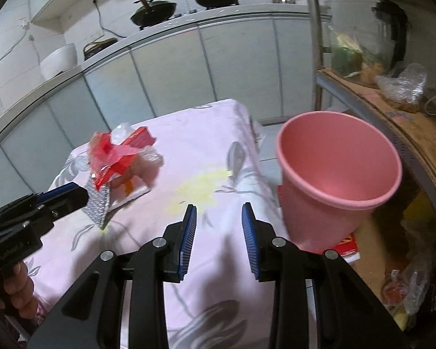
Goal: Collect trash
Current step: 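Move both tools back over the bed toward the red packaging, then grasp the red box with the left gripper while the right grasps the red snack wrapper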
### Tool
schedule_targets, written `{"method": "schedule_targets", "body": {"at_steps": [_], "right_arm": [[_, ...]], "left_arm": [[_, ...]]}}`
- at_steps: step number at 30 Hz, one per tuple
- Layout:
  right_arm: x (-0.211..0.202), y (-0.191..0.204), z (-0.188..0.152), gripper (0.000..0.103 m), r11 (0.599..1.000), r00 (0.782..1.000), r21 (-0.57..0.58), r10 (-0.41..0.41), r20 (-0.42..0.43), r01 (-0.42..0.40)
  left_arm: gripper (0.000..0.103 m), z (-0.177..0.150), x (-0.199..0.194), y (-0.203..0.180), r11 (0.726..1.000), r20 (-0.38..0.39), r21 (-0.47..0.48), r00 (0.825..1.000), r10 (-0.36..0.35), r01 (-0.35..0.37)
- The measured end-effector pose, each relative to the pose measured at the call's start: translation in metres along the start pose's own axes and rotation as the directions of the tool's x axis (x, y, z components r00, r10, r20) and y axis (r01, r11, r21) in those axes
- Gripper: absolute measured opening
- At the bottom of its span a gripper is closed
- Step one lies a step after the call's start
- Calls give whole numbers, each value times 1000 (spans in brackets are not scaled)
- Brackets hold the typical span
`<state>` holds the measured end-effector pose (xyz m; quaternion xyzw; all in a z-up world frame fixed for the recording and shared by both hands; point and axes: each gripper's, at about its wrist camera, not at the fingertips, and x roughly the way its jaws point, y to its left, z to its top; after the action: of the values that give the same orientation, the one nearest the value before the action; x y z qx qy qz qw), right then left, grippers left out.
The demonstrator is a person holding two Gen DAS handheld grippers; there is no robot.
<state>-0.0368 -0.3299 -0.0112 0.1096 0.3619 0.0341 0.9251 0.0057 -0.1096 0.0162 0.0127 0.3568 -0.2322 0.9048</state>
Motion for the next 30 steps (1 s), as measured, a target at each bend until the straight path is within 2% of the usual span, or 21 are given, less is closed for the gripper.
{"method": "schedule_targets", "body": {"at_steps": [5, 10, 16, 18, 20, 21, 26, 30], "right_arm": [[10, 24, 3, 33, 997, 999, -60, 51, -19, -52], [19, 51, 11, 33, 986, 991, -97, 132, -36, -135], [28, 94, 32, 33, 960, 975, -168, 219, -46, -224], [33, 110, 40, 34, 948, 972, -214, 229, -55, -235], [40, 123, 47, 44, 939, 971, -248, 235, -53, -241], [44, 129, 50, 46, 935, 970, -260, 237, -54, -243], [77, 155, 59, 46, 917, 973, -325, 209, -100, -230], [94, 159, 53, 46, 914, 975, -341, 187, -123, -219]], "left_arm": [[30, -9, -5, 47, 993, -8, -96, 998, 65, -66], [30, -18, -6, 82, 979, -29, -180, 995, 96, -100], [30, -16, -10, 105, 970, -22, -208, 992, 125, -127], [30, -16, -9, 112, 965, -27, -222, 991, 134, -136], [30, -17, -9, 120, 961, -35, -236, 990, 138, -142], [30, -18, -8, 123, 960, -42, -241, 989, 140, -146], [30, -18, -6, 131, 957, -64, -239, 987, 150, -161], [30, -13, -5, 136, 956, -70, -241, 985, 156, -168]]}}
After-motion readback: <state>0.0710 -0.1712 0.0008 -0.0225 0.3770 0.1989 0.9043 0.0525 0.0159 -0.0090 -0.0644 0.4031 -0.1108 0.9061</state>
